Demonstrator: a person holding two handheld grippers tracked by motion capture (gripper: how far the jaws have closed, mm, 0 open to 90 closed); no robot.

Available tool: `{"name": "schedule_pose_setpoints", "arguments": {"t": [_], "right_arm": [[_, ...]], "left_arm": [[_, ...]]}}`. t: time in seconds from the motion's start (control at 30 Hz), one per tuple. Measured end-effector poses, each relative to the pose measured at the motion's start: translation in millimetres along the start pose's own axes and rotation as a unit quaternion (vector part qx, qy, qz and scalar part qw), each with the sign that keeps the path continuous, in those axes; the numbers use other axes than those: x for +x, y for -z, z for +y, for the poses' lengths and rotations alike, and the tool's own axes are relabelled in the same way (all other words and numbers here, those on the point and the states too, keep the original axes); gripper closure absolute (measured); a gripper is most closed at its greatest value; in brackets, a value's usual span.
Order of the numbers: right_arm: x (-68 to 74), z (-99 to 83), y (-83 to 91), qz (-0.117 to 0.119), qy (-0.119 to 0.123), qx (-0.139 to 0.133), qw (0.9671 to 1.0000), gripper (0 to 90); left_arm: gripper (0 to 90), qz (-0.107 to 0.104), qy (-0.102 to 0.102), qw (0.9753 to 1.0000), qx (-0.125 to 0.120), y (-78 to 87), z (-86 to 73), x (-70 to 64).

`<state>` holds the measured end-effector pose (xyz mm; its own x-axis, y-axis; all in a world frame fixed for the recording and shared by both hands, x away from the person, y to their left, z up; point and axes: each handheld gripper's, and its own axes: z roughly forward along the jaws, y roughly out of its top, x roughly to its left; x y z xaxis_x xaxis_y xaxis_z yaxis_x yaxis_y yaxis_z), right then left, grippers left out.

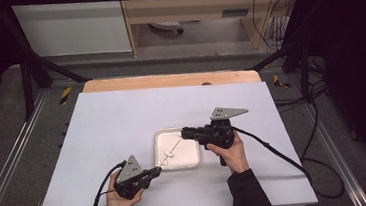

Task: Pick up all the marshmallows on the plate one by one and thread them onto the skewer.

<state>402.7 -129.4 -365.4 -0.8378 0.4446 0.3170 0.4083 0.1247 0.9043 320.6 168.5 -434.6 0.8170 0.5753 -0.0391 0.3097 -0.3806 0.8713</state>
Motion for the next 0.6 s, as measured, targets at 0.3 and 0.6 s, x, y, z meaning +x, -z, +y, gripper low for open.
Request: {"name": "schedule_pose_setpoints", "arguments": {"t": [0.3, 0.6], "right_arm": [[0.5, -3.3, -4.4, 0.01, -0.01, -0.001, 0.9999, 81.6], [0.4, -4.5, -6.8, 0.018, -0.026, -0.012, 0.9994, 81.3]], "left_arm": [[88.5, 0.004, 0.002, 1.0, -0.001, 0.2, -0.7, 0.3], [88.5, 0.017, 0.002, 0.9997, -0.018, 3.0, -1.1, -1.1]]}}
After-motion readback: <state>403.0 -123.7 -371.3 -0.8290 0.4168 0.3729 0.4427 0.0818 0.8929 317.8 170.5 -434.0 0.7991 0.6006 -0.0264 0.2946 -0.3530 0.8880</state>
